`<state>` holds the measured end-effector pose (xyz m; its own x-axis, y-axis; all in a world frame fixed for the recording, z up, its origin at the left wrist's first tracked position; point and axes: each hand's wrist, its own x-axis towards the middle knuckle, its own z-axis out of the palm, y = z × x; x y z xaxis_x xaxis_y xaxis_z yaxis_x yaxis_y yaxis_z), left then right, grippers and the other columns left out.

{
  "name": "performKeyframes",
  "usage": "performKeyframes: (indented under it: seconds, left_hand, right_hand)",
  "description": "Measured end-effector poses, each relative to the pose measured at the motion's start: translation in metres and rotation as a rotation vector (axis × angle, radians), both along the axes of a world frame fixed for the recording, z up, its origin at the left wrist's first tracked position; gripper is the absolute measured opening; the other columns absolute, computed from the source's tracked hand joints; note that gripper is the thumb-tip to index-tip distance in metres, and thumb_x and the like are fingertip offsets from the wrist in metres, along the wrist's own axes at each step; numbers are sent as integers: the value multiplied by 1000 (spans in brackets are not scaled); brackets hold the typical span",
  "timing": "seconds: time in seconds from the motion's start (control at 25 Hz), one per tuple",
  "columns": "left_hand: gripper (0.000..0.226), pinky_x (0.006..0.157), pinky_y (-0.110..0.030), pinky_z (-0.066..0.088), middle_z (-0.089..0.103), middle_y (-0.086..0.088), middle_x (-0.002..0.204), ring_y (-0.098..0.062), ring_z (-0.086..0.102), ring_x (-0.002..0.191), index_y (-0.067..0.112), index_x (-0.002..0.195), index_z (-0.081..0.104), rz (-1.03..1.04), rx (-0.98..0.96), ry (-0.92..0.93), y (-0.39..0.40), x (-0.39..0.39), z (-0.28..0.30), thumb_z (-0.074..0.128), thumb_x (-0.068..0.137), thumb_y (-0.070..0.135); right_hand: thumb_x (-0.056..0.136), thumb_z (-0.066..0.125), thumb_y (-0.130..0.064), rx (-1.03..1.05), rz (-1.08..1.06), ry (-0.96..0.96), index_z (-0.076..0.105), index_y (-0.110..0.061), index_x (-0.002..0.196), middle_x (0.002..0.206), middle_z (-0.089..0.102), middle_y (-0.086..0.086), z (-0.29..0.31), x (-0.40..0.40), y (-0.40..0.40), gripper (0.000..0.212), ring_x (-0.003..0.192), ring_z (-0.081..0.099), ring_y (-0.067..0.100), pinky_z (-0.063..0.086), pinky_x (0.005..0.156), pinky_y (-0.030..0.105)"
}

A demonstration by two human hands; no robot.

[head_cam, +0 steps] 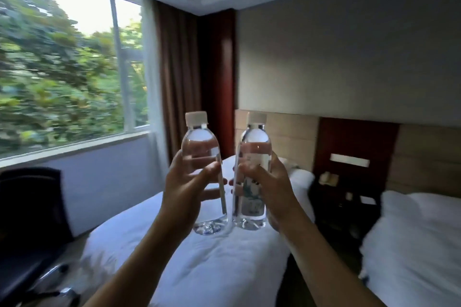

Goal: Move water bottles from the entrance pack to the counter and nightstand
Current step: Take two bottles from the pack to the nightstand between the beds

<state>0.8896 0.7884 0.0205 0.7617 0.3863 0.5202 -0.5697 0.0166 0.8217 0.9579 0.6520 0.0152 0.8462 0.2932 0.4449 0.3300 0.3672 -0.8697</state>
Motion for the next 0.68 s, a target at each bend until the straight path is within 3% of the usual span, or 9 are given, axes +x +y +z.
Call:
performKeyframes:
  seconds: [0.16, 0.28, 0.36, 0.48, 0.56, 0.68]
  left_hand:
    - [37, 54, -34, 56, 72, -3, 76, -24, 71, 62, 13, 107, 61, -223, -16, 5, -50, 115, -9, 70, 71, 16]
    - [43, 57, -38, 57, 71, -4, 77, -26, 70, 66, 17, 101, 65, -358, 21, 30, -80, 194, -1, 80, 61, 15]
    - [46, 59, -40, 59, 71, -3, 76, -26, 70, 69, 21, 93, 68, -390, 70, 37, -93, 242, 4, 83, 50, 21]
    - [34, 65, -48, 60, 71, -1, 76, -31, 70, 73, 27, 83, 70, -398, 87, 38, -107, 315, -1, 80, 55, 12]
    - [32, 67, -50, 60, 72, -7, 81, -38, 71, 79, 27, 84, 69, -428, 75, 56, -114, 361, -11, 78, 58, 12]
    - [37, 65, -45, 60, 70, -22, 92, -43, 70, 85, 24, 90, 70, -458, 65, 72, -128, 443, -27, 81, 54, 19]
  right_hand:
    - [69, 70, -18, 24, -190, 1, 63, -12, 105, 74, 74, 4, -12, 87, -61, 37, 64, 72, 20, 60, 58, 33]
    - [67, 73, -18, 57, -279, 15, 65, -16, 107, 81, 74, 5, -10, 155, -96, 40, 71, 72, 23, 62, 65, 39]
    - [66, 72, -16, 62, -330, 14, 67, -19, 100, 80, 73, 5, -9, 194, -112, 35, 71, 72, 25, 61, 67, 40]
    - [69, 73, -10, 64, -383, 22, 68, -19, 98, 78, 73, 5, -13, 256, -132, 31, 69, 71, 24, 60, 61, 35]
    - [73, 73, -4, 75, -423, 26, 70, -22, 98, 79, 74, 3, -21, 295, -143, 31, 70, 72, 21, 60, 62, 34]
    - [68, 73, -14, 50, -490, 36, 72, -33, 94, 85, 75, 2, -33, 361, -159, 32, 78, 73, 20, 60, 68, 35]
